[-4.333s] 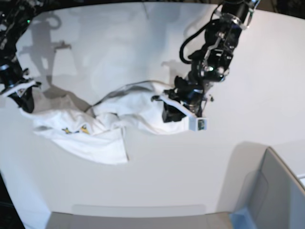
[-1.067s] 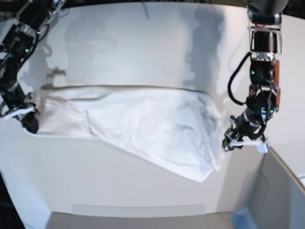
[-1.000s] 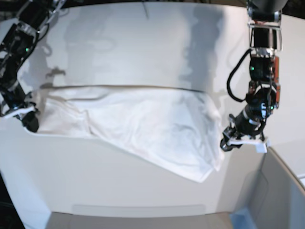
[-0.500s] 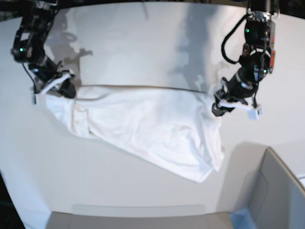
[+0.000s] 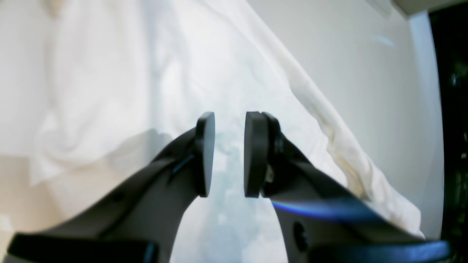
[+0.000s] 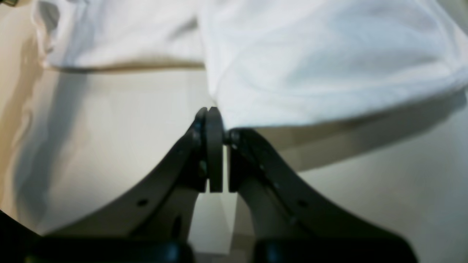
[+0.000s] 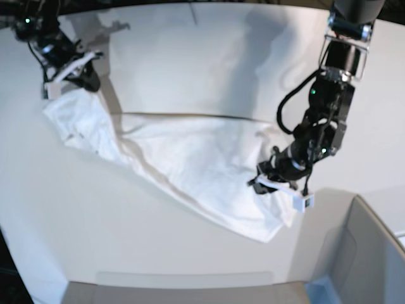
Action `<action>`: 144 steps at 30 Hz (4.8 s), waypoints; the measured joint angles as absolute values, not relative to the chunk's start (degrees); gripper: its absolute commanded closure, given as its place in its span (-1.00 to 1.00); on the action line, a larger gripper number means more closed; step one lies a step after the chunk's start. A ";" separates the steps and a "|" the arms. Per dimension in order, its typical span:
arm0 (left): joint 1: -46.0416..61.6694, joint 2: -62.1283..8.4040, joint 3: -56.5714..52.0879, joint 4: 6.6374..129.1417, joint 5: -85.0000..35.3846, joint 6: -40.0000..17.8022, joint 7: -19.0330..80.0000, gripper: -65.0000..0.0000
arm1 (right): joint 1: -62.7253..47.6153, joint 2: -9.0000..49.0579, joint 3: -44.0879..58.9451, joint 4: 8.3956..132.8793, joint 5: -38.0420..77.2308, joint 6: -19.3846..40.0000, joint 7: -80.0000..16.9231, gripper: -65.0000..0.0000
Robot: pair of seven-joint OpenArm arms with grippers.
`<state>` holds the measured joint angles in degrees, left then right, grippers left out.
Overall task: Layout the t-shirt on the table in an organized manner, then fold the t-shirt properly
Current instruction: 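Release and regrasp a t-shirt edge with the left gripper, then grasp the t-shirt hem corner with the left gripper and pull it away, then lift the t-shirt high with both grippers and swing it across the table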
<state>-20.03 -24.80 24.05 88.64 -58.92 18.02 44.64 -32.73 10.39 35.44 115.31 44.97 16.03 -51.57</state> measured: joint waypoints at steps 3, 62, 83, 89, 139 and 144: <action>-22.90 -23.88 24.99 83.90 -58.41 18.20 41.17 0.52 | -35.00 9.15 38.83 115.18 44.97 16.03 -51.40 1.00; -27.62 -18.92 8.45 66.78 -36.62 18.22 52.56 -0.06 | -27.00 6.76 43.70 114.32 44.58 20.82 -57.45 1.00; -36.51 -18.85 16.47 49.69 -37.01 17.96 45.39 -0.06 | -26.98 6.31 43.75 114.32 44.60 20.82 -57.25 1.00; -36.25 -19.84 27.92 48.51 -35.81 14.02 43.07 -0.04 | -26.81 6.31 43.75 114.32 44.60 20.80 -57.25 1.00; -11.18 -23.42 -32.01 107.46 -57.60 9.52 51.03 0.94 | 6.07 21.52 40.75 115.90 45.28 21.65 -49.60 1.00; -5.72 -23.20 -40.97 113.10 -65.41 3.31 50.98 0.94 | 11.55 20.51 39.16 116.29 45.82 21.69 -47.13 1.00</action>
